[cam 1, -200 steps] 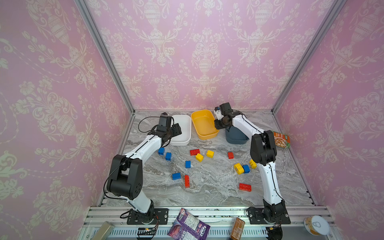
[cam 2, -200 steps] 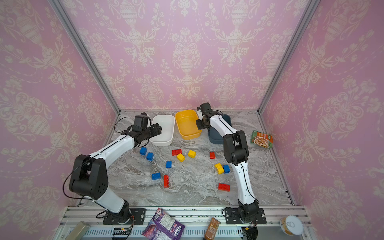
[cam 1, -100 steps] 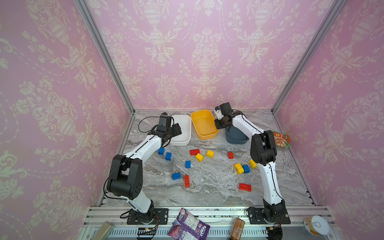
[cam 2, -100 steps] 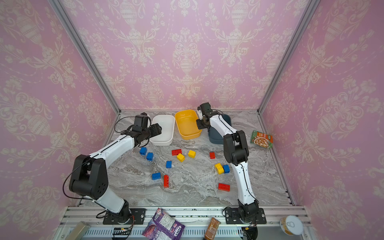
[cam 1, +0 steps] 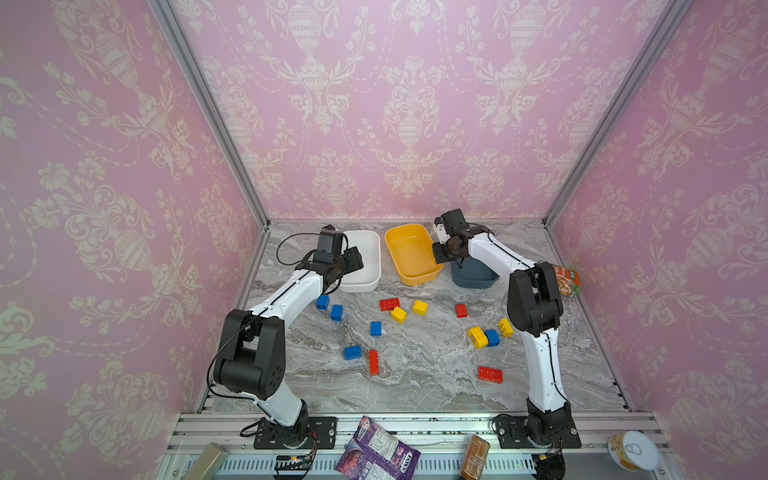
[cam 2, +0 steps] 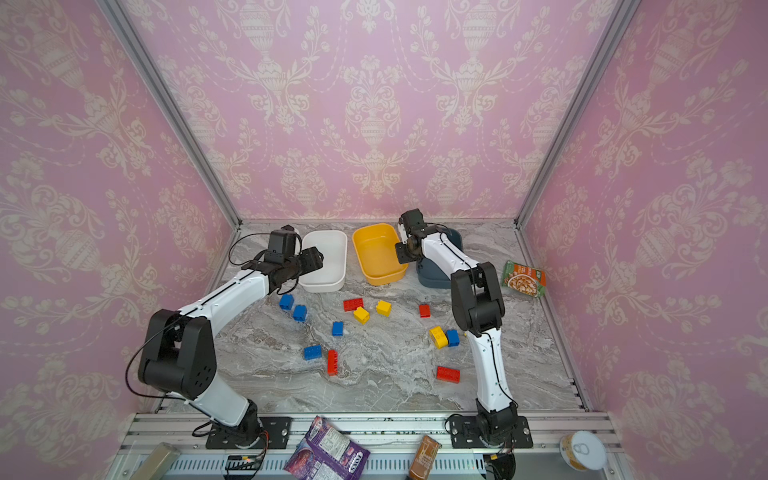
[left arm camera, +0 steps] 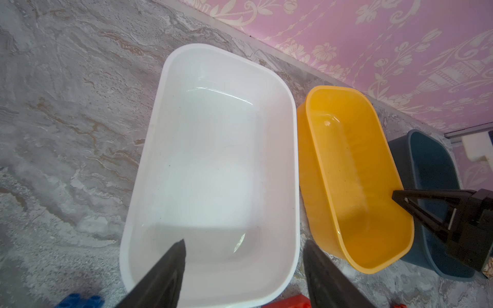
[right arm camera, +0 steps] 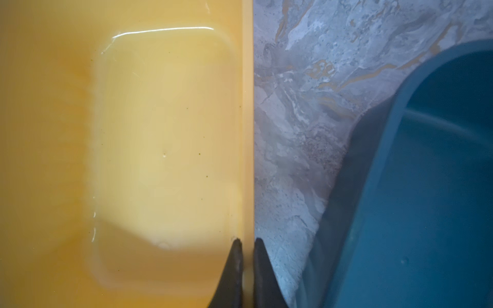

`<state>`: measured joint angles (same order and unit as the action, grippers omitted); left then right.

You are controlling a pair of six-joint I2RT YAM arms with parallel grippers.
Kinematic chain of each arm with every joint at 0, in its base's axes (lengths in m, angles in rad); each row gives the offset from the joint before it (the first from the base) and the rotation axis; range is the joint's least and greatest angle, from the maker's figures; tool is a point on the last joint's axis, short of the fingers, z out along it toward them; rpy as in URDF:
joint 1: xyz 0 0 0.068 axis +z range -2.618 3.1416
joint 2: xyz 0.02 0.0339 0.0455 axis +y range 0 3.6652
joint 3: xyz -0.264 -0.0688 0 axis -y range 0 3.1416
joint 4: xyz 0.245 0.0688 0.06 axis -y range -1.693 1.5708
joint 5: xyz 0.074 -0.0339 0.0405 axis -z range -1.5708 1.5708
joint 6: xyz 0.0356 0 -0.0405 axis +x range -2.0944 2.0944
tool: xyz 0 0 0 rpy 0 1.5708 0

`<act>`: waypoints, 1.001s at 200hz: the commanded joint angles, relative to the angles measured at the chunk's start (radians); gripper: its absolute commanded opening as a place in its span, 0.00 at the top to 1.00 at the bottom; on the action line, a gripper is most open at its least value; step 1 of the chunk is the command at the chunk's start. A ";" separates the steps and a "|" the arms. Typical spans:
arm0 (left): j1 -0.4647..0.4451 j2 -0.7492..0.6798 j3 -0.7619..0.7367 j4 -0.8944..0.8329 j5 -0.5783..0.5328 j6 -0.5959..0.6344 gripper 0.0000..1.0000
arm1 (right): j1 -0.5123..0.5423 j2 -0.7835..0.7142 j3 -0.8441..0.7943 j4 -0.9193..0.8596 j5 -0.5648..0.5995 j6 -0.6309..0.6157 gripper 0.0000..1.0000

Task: Sort the legos into containers by color
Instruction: 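Slide the yellow container with the right gripper against the white container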

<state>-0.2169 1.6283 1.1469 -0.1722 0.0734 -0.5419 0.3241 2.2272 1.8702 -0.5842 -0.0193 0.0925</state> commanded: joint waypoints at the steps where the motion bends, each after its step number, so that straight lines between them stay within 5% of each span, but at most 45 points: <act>1: 0.011 -0.034 -0.010 0.008 0.000 -0.017 0.28 | 0.022 -0.064 -0.059 0.016 0.039 0.090 1.00; 75: 0.011 -0.051 -0.019 0.008 -0.006 -0.017 0.28 | 0.079 -0.107 -0.155 0.031 0.117 0.302 1.00; 200: 0.010 -0.072 -0.041 0.007 -0.018 -0.016 0.28 | 0.123 -0.114 -0.155 0.035 0.098 0.369 1.00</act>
<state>-0.2169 1.5856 1.1225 -0.1726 0.0727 -0.5419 0.4347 2.1422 1.7237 -0.5385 0.0788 0.4393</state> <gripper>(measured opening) 0.716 0.090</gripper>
